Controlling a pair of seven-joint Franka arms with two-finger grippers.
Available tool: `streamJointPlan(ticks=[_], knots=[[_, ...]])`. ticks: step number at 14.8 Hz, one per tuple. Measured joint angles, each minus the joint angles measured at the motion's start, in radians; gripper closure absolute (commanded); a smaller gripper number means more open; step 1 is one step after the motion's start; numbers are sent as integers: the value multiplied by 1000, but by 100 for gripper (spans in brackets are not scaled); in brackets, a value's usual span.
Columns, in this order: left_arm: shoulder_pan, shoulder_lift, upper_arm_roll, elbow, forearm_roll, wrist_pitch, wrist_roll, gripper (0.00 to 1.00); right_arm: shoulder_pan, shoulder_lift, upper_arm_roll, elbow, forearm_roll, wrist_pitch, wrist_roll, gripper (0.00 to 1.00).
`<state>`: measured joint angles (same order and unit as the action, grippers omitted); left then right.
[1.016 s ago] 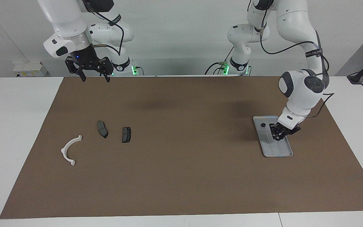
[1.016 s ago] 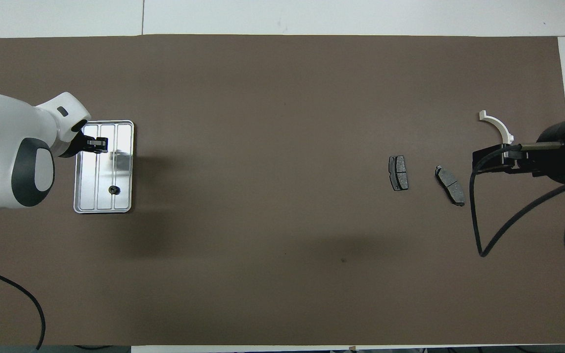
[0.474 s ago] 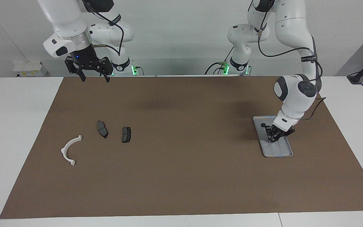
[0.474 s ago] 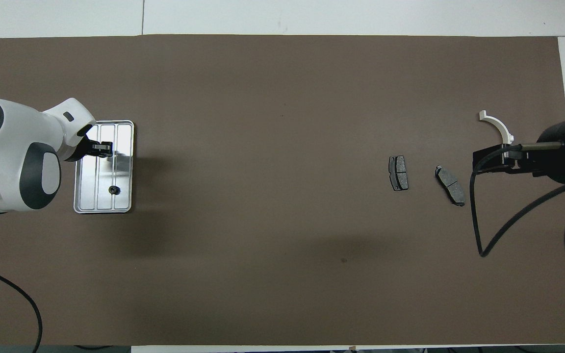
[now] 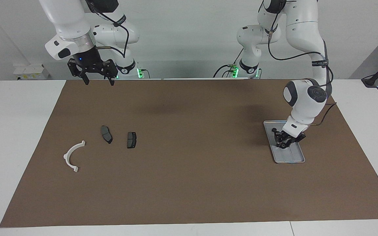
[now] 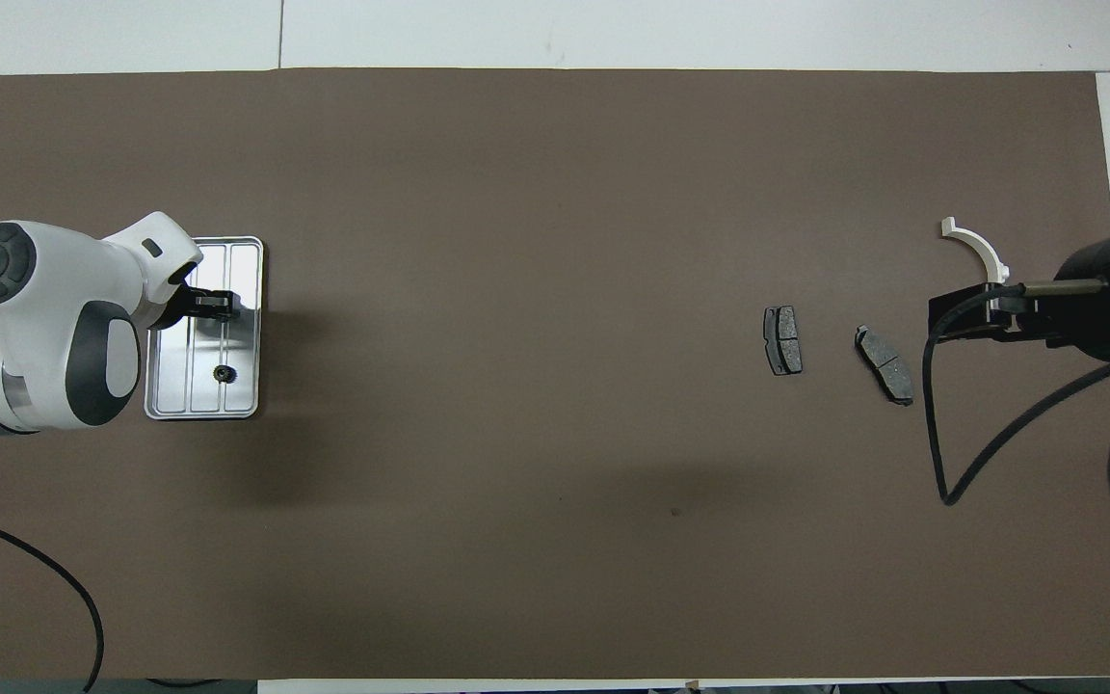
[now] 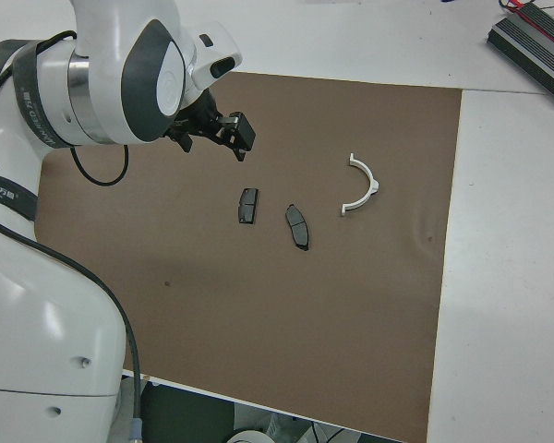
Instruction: Pick bearing gear from pile to tray
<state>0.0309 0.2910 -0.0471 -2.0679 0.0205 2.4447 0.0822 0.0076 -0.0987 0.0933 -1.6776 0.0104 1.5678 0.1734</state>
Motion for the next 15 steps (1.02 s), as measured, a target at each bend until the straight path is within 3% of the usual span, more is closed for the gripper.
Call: streamJointPlan(ticks=[4, 10, 15], knots=[[0, -32, 0, 132, -5, -218, -2, 0, 0, 0, 0, 0, 0, 0, 0, 0], [5, -181, 20, 367, -37, -549, -25, 0, -1, 0, -2, 0, 0, 0, 0, 0], [29, -308, 32, 403, -38, -687, -30, 0, -1, 0, -2, 0, 0, 0, 0, 0]])
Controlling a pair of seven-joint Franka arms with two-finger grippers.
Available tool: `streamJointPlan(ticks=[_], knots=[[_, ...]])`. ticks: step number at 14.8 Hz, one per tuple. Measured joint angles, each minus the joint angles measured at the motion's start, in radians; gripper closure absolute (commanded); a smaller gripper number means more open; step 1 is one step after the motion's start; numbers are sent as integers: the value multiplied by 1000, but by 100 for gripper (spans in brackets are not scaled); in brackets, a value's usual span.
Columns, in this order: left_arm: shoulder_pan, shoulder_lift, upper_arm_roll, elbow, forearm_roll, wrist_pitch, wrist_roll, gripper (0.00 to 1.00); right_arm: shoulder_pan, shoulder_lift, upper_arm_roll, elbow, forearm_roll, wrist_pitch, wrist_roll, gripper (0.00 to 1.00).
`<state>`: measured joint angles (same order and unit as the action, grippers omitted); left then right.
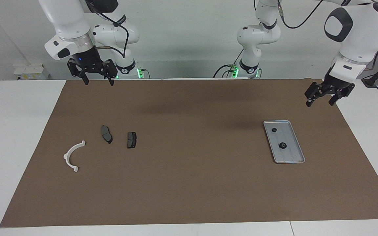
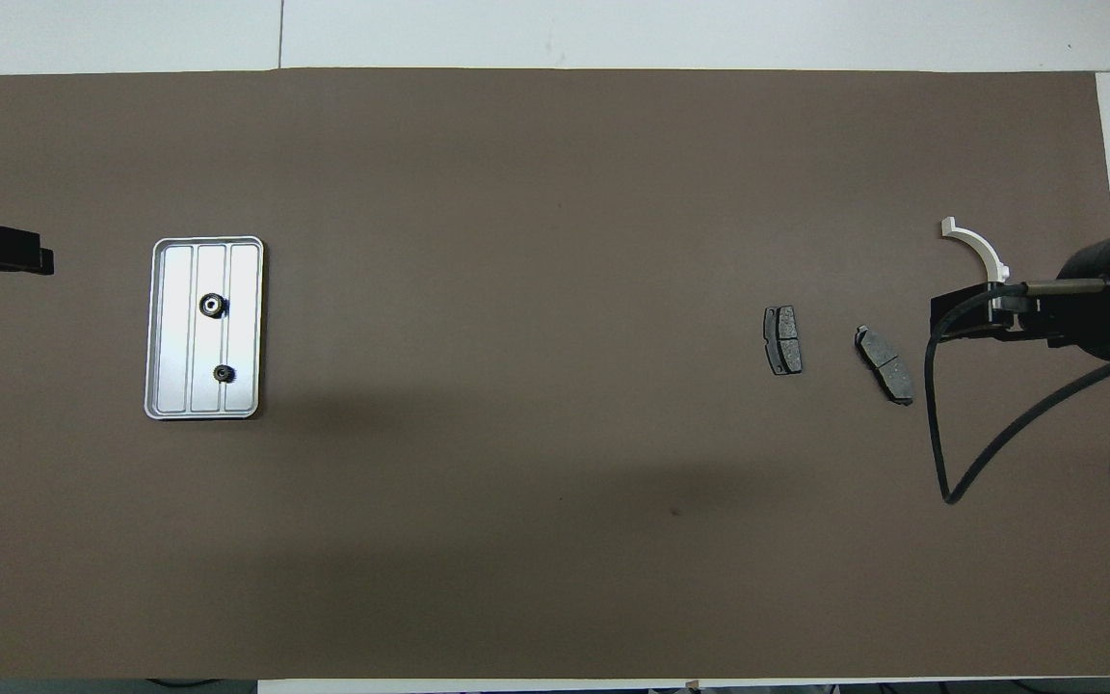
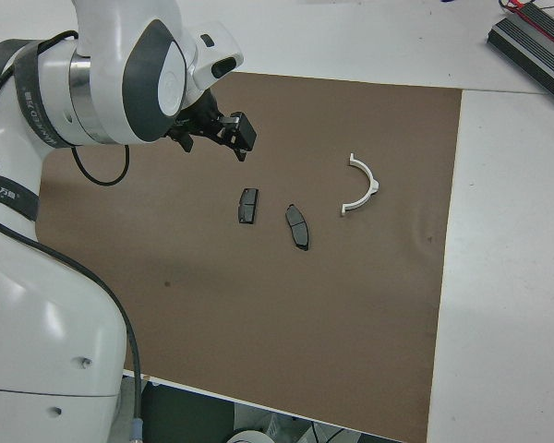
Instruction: Pick bearing gear from pile to tray
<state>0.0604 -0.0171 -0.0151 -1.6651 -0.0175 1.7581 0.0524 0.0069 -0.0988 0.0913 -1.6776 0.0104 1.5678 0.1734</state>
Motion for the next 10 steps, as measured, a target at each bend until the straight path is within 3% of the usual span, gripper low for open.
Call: streamJointPlan(ticks=[4, 10], knots=[[1, -58, 16, -1, 0, -66, -9, 0, 0, 0, 0, 0, 0, 0, 0, 0], [0, -64, 16, -1, 0, -69, -20, 0, 0, 0, 0, 0, 0, 0, 0, 0]])
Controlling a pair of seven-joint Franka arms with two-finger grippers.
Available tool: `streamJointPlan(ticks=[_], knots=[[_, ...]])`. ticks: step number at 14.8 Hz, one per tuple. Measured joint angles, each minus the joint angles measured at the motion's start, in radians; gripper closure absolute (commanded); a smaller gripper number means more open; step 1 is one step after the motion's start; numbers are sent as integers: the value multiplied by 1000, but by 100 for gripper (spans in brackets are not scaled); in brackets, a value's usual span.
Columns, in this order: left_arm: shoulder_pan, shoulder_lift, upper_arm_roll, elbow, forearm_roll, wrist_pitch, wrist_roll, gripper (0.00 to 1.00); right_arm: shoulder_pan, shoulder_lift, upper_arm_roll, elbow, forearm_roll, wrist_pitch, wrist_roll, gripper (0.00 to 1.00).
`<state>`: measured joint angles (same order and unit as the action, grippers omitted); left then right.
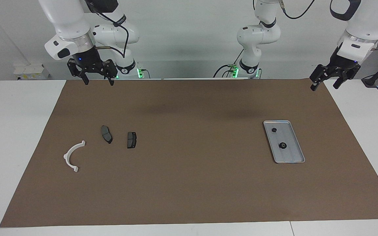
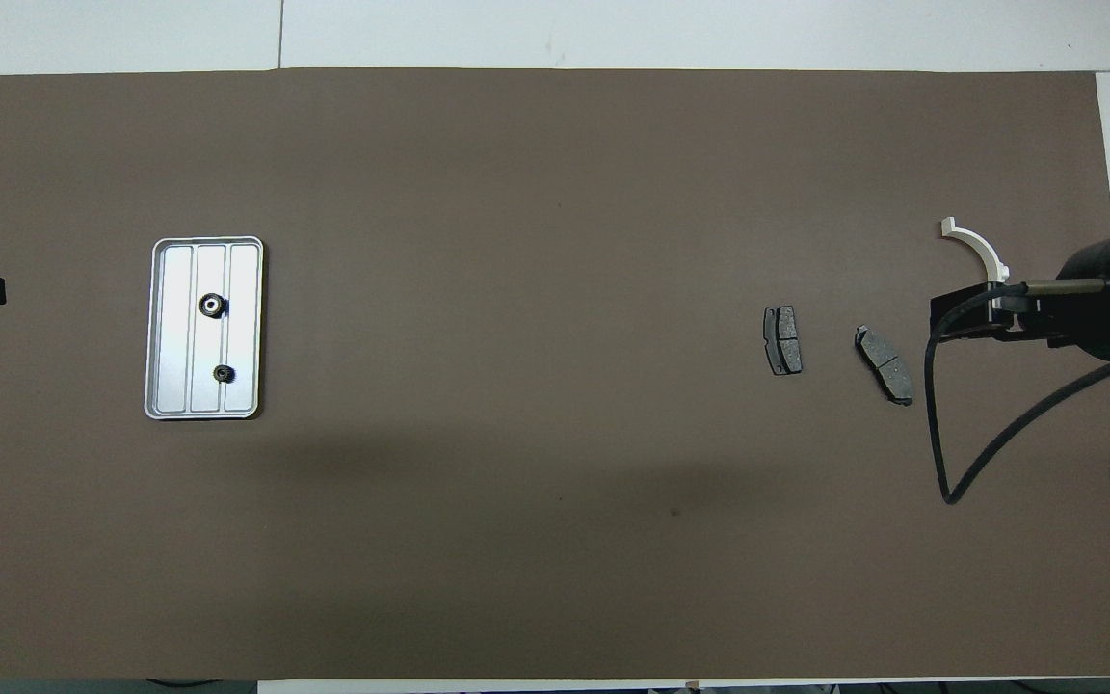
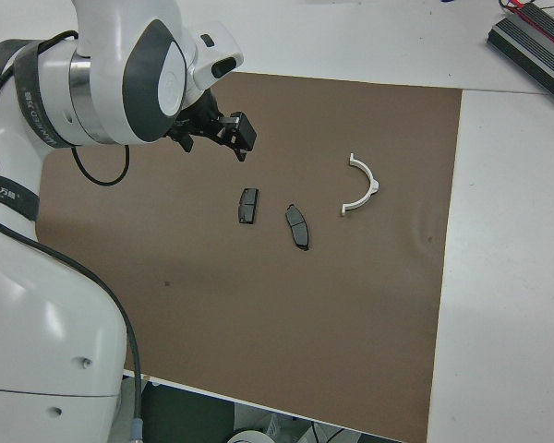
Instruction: Pick bearing gear from pile to tray
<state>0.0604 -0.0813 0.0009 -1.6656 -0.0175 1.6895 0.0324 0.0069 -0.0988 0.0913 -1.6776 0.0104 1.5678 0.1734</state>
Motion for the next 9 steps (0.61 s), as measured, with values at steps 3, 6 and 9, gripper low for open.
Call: streamJointPlan(ticks=[3, 6, 9], knots=[[-8, 0, 0, 0, 0, 3, 0, 0, 0, 0, 0, 0, 0, 0, 0, 0], [-106, 0, 102, -2, 0, 2, 0, 0, 0, 0, 0, 0, 0, 0, 0, 0], [-139, 0, 133, -3, 0, 1, 0, 0, 0, 0, 0, 0, 0, 0, 0, 0]])
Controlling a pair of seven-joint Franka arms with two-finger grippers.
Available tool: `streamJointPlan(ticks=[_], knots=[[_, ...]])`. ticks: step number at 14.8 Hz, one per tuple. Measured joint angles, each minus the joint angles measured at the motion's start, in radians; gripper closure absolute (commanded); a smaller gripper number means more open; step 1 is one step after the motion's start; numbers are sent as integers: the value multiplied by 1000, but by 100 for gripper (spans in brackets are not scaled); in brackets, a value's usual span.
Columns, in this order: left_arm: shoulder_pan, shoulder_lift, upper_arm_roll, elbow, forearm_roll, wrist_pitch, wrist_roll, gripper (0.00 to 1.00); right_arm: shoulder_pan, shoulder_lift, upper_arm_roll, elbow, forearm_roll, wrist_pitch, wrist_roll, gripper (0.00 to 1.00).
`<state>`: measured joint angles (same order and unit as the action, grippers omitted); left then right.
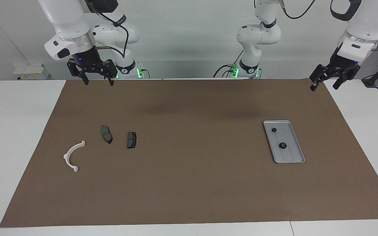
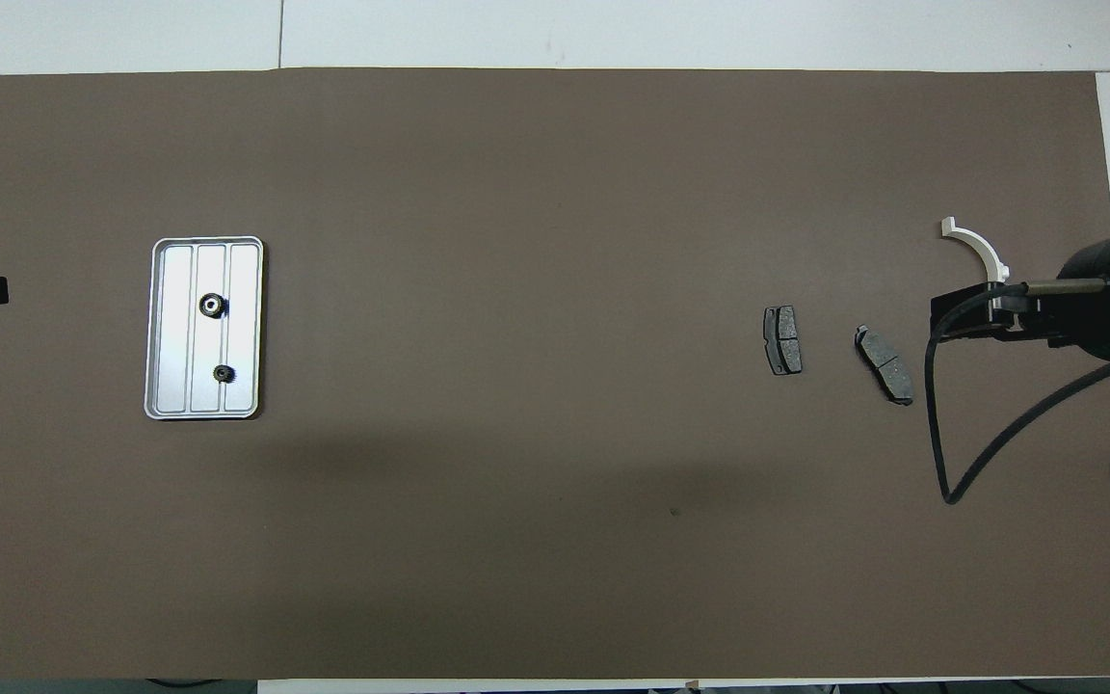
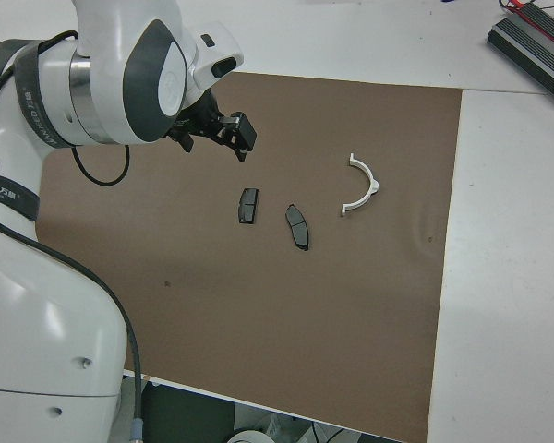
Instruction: Pick bearing gear from pile to tray
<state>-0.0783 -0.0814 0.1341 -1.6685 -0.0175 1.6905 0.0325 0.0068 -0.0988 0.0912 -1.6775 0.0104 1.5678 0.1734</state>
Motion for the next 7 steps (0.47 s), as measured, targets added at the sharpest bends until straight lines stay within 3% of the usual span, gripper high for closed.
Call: streamJointPlan(ticks=[7], knots=[[-11, 0, -3, 13, 0, -45, 0, 0, 0, 0, -1, 0, 0, 0, 0, 0]])
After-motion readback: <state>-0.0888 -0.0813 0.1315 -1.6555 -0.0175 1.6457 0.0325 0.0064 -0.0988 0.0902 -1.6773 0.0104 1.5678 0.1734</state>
